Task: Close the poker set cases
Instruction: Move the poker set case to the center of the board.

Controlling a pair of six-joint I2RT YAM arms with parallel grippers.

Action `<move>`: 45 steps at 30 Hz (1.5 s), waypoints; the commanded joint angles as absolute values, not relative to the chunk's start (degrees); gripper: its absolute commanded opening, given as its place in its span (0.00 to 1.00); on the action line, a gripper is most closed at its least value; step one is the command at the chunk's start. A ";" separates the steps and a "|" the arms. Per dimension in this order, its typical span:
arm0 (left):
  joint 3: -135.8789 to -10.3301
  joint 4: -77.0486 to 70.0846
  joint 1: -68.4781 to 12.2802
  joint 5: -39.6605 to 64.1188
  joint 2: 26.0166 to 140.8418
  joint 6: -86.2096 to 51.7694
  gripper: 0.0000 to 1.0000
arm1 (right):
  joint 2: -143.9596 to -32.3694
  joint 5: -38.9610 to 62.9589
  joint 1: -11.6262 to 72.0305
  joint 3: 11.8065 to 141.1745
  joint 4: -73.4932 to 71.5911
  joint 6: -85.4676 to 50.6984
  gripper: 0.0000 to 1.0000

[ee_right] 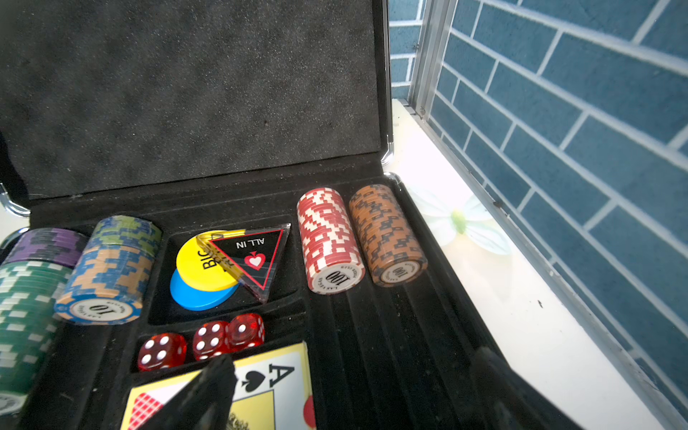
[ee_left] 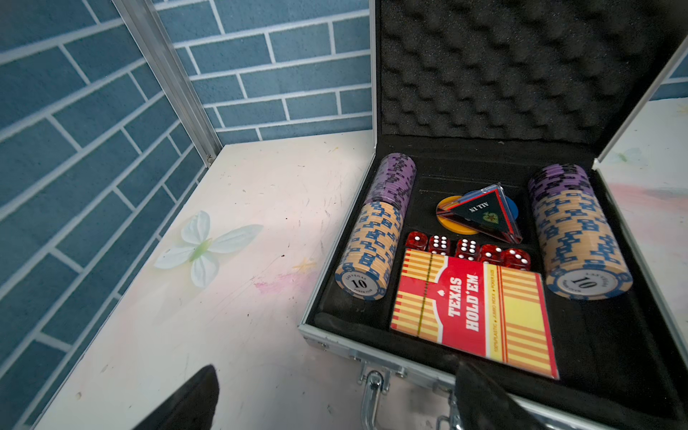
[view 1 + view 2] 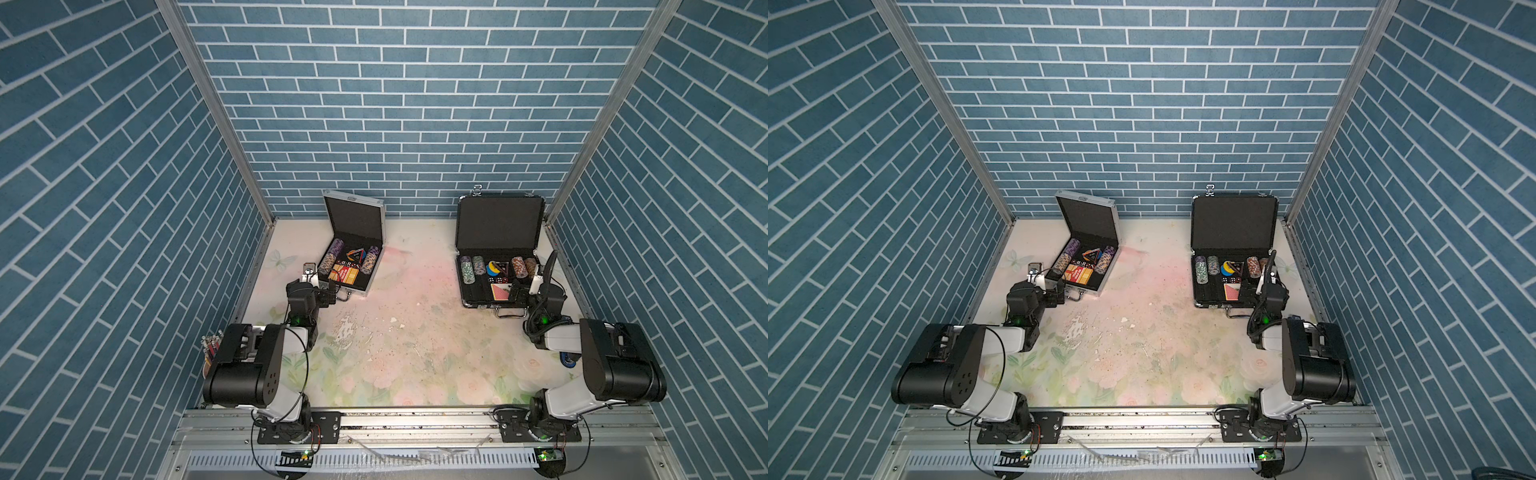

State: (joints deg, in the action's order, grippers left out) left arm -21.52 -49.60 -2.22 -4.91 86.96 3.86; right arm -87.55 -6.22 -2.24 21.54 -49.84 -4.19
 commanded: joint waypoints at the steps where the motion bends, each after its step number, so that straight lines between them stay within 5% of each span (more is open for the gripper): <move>1: -22.38 -47.76 -1.93 -2.52 85.92 4.49 1.00 | -86.33 -5.78 -1.94 23.71 -45.55 -3.69 0.99; 12: -38.81 -2.55 -6.81 -3.01 69.83 -0.02 0.99 | -70.58 -5.10 0.82 36.84 -5.04 -9.45 0.99; 21: -51.79 16.80 -20.26 -2.98 79.00 -5.75 0.96 | -70.35 -3.57 10.06 44.33 10.78 -13.98 0.99; 45: -70.37 23.21 -26.11 1.30 108.47 -10.45 0.83 | -74.24 -1.10 18.15 49.65 15.65 -16.43 0.99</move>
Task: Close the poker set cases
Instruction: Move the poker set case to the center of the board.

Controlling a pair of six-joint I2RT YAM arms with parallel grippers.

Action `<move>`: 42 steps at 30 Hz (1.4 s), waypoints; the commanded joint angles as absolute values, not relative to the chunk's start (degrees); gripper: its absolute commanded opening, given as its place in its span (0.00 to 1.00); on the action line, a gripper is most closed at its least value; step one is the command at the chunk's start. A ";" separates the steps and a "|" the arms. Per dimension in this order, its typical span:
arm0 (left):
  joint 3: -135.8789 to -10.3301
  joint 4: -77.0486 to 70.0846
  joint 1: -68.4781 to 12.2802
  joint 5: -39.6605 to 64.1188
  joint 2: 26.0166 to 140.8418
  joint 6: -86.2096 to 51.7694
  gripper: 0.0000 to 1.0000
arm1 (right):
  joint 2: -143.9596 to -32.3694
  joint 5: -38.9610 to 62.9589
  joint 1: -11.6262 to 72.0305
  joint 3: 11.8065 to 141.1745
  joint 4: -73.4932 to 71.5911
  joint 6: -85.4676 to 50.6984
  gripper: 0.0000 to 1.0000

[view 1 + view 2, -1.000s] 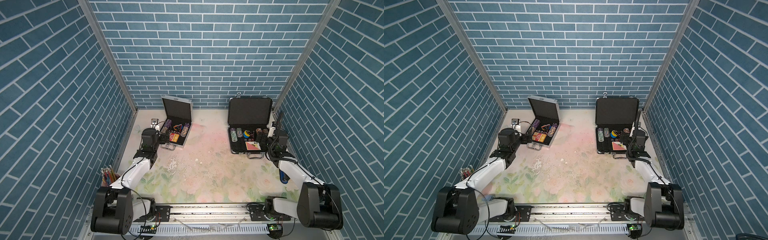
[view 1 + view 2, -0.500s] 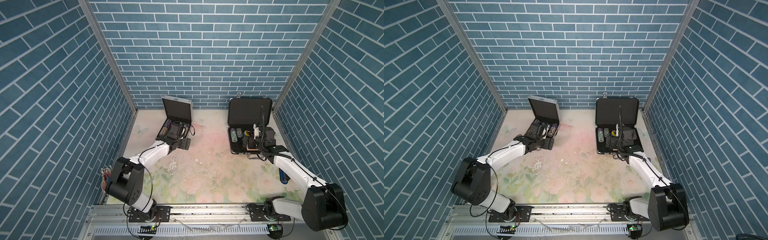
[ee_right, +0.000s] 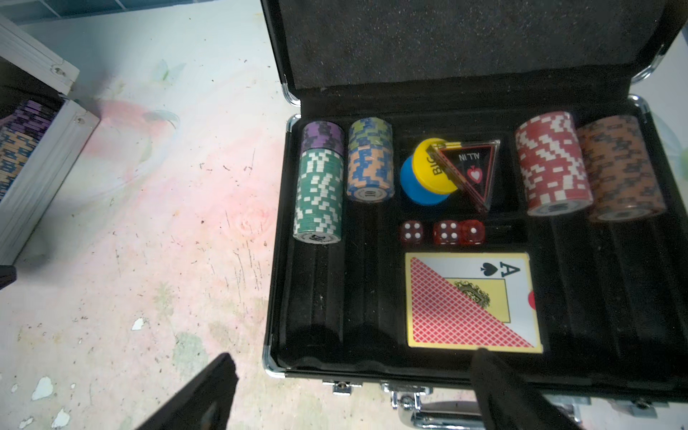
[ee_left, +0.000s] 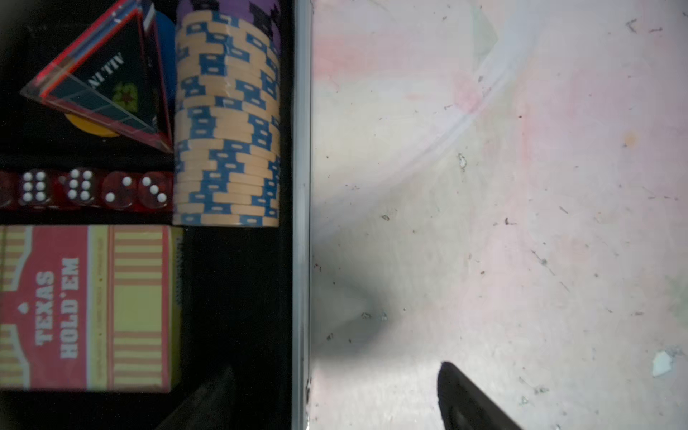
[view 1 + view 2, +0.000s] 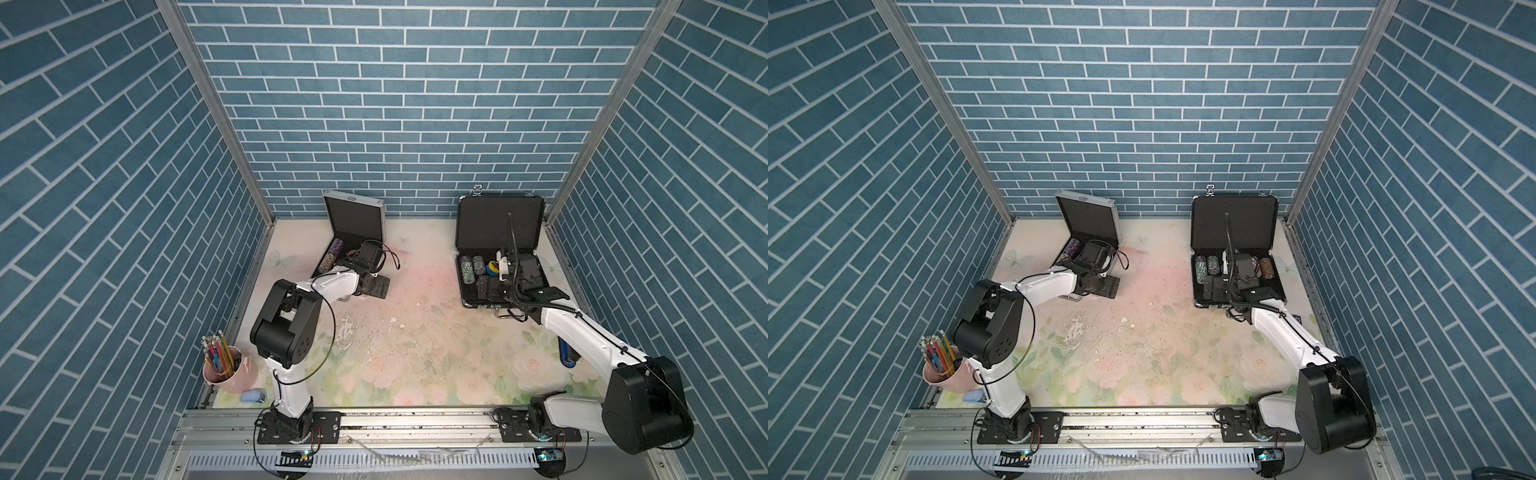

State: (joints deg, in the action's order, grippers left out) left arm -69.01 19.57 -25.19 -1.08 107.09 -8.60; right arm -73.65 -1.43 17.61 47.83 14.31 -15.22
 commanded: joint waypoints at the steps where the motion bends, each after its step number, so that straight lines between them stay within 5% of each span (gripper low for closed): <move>1: -70.56 23.58 -26.50 2.25 108.75 -11.09 0.82 | -74.43 -1.14 18.27 49.96 15.94 -16.52 0.99; 14: -72.19 25.16 -35.15 10.41 112.14 -20.53 0.76 | -77.18 -1.34 19.33 51.73 17.18 -17.90 0.97; 24: -70.53 27.30 -36.30 8.99 101.04 -23.12 0.87 | -84.20 3.60 24.06 55.23 17.21 -22.30 0.92; 42: -48.67 34.14 -16.02 2.55 69.62 -24.88 0.86 | -106.51 7.98 44.10 73.04 14.65 -33.51 0.77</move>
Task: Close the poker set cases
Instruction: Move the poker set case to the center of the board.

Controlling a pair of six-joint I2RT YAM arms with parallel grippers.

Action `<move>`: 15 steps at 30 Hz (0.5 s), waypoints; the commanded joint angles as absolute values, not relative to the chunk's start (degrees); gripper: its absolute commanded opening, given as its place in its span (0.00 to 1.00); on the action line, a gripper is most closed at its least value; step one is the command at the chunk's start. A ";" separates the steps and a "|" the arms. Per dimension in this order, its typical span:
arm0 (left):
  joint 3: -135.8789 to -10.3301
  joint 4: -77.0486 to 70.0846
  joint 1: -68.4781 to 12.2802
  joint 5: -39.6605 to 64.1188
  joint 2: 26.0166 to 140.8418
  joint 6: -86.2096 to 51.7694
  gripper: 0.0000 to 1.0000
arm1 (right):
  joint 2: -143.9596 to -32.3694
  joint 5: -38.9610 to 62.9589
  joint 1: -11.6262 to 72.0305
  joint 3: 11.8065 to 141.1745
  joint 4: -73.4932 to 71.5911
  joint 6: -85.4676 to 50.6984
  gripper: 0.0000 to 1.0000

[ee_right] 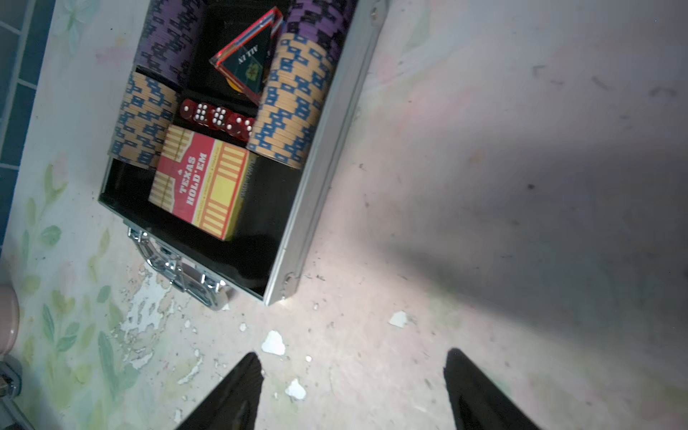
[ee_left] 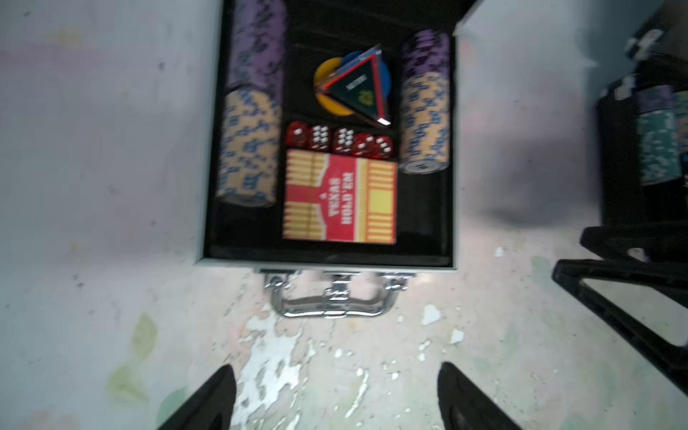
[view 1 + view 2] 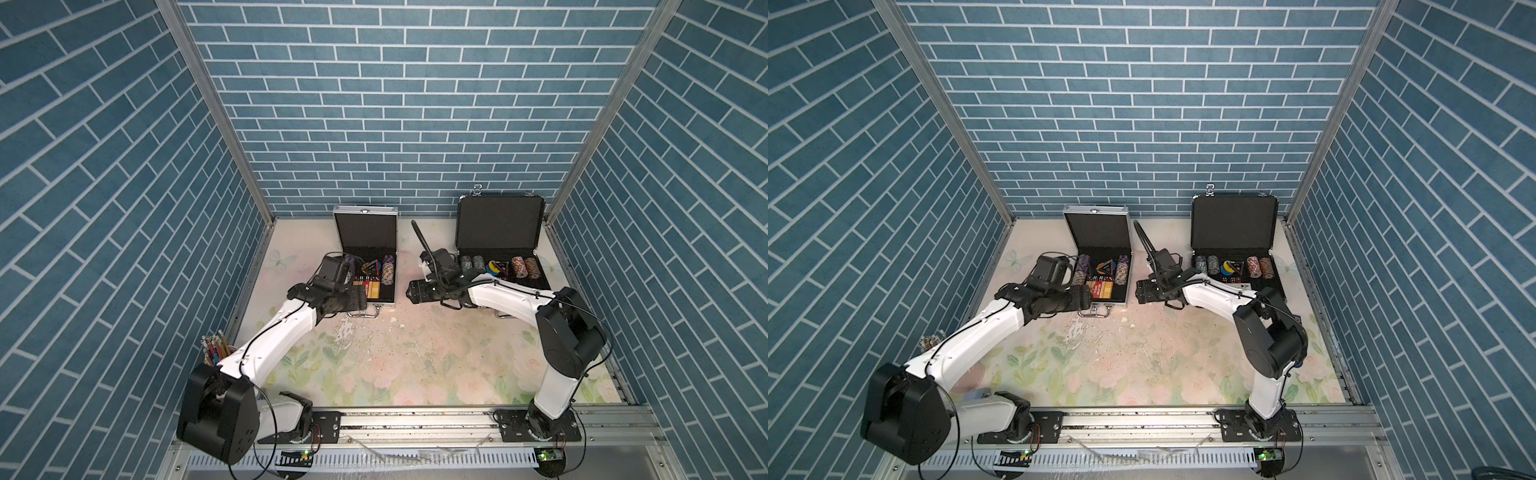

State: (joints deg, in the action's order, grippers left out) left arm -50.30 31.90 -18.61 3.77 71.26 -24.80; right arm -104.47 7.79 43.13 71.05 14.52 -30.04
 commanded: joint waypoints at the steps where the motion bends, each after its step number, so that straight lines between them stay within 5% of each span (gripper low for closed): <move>1: -48.22 34.03 -14.93 2.63 69.21 -24.87 0.85 | -107.37 7.78 44.71 73.62 14.23 -33.97 0.76; 15: -46.59 28.97 -7.74 6.50 73.19 -23.24 0.84 | -117.89 -0.43 47.05 85.12 17.66 -35.91 0.55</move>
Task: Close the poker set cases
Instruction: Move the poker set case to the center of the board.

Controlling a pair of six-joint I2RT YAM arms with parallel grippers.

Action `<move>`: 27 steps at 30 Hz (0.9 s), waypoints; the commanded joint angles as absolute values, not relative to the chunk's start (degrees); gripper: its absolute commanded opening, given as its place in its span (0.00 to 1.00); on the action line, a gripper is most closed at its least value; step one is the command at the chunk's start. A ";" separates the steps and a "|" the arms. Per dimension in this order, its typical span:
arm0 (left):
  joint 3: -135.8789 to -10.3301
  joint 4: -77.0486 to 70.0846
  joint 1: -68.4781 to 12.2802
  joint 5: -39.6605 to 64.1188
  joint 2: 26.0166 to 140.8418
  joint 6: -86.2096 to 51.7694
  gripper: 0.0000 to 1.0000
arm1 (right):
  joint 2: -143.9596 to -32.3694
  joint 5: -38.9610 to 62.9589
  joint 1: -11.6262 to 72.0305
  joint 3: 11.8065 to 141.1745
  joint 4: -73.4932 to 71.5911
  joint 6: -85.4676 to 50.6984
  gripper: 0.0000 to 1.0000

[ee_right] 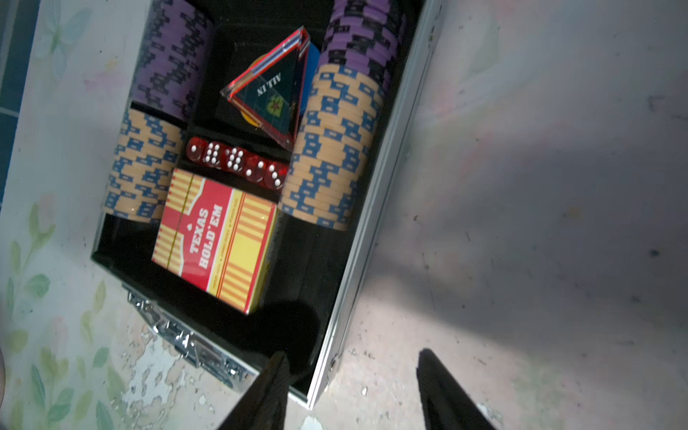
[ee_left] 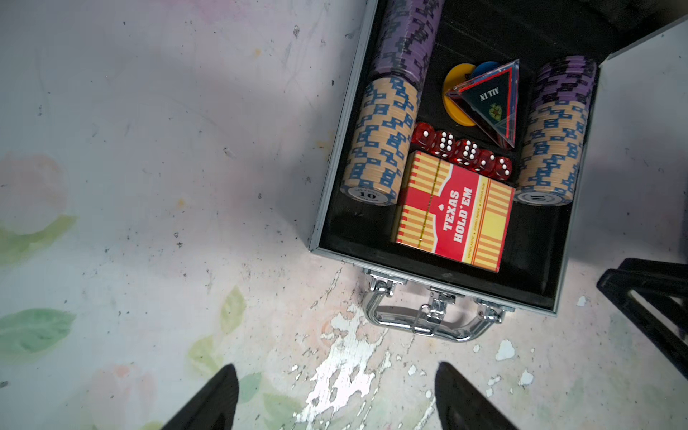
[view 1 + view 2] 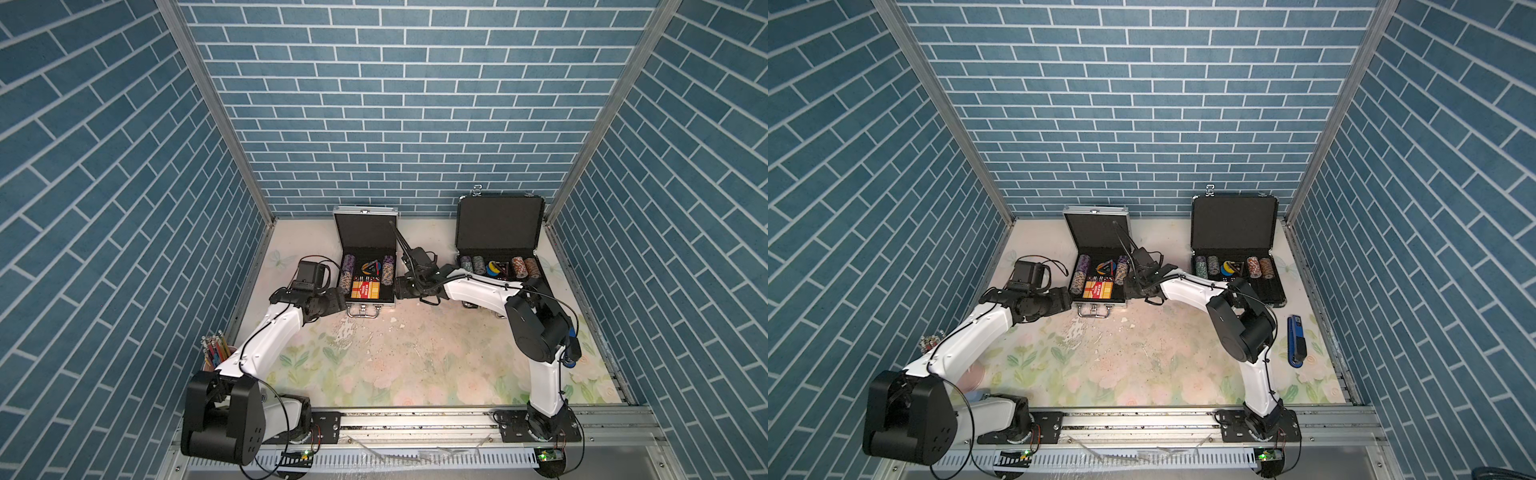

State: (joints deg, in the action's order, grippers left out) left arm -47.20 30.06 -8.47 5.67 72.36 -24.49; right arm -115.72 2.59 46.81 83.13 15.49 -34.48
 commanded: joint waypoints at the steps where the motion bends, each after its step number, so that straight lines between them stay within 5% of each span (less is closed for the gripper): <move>1: -46.61 28.89 -7.57 6.50 73.53 -23.03 0.84 | -118.77 -0.67 47.09 86.18 18.09 -35.65 0.55; 8: -45.80 27.79 -6.59 5.76 75.14 -22.60 0.83 | -123.90 -1.47 47.19 92.02 22.94 -33.57 0.53; 17: -45.35 25.80 -6.42 5.09 78.54 -21.11 0.81 | -124.99 -3.52 47.19 94.10 33.75 -33.50 0.34; 27: -44.68 22.90 -7.75 7.81 81.53 -21.48 0.73 | -124.05 -4.26 46.66 93.57 39.64 -33.13 0.28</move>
